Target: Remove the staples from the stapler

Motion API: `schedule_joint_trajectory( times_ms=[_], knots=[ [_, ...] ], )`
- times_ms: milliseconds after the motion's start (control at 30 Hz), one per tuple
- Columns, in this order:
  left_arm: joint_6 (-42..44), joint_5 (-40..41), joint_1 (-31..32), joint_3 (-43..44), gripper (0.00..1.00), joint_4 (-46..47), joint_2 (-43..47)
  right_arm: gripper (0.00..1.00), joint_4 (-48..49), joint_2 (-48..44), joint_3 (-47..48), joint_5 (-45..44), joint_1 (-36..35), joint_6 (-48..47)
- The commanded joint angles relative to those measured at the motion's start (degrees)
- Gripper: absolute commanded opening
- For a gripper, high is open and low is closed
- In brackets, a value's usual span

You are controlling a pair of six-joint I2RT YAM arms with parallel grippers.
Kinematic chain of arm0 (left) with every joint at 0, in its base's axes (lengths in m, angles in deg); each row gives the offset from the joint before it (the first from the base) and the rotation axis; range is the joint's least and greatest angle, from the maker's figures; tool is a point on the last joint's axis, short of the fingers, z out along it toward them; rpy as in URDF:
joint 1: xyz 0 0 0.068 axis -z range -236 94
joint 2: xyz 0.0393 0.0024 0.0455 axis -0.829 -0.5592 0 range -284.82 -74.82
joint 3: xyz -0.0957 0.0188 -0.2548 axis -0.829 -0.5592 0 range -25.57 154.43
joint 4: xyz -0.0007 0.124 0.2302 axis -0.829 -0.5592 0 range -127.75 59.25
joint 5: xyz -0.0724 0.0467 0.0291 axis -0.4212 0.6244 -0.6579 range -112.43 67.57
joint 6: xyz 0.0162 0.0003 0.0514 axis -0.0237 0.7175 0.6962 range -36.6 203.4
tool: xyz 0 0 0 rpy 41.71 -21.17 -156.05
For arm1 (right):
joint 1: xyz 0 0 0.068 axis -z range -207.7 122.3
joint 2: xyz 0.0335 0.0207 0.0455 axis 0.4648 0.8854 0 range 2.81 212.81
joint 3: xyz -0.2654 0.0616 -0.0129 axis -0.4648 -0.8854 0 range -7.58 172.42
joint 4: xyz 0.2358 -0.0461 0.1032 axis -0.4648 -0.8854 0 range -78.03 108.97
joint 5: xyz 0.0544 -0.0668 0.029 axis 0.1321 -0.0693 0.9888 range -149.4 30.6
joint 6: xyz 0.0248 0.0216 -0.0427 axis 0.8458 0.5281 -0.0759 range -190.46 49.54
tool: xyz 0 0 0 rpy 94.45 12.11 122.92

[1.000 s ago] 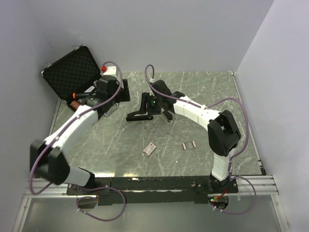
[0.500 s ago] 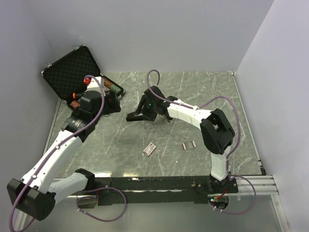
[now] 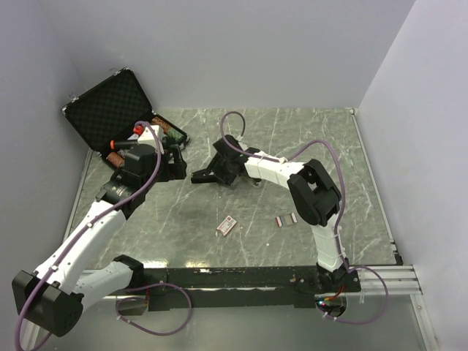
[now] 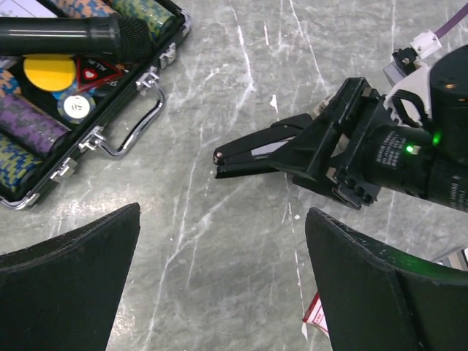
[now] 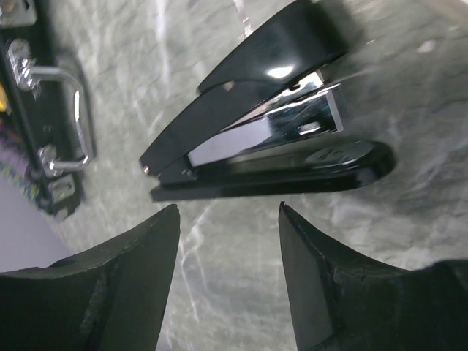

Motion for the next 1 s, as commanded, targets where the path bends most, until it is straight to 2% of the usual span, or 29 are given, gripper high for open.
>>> schedule_joint_trajectory(
  times_ms=[0,767,967],
  knots=[
    [-0.99,-2.46,0.25,0.77,0.99,1.7,-0.58,0.63,0.87,-0.99,0.98,-4.62,0.21,3.2],
    [-1.07,-3.25,0.25,0.77,0.99,1.43,-0.84,0.52,-3.52,1.99,3.26,-8.75,3.02,2.24],
    [-0.99,-3.52,0.25,0.86,0.99,1.43,-1.02,0.39,-4.14,3.49,4.67,-8.84,3.98,1.88]
  ],
)
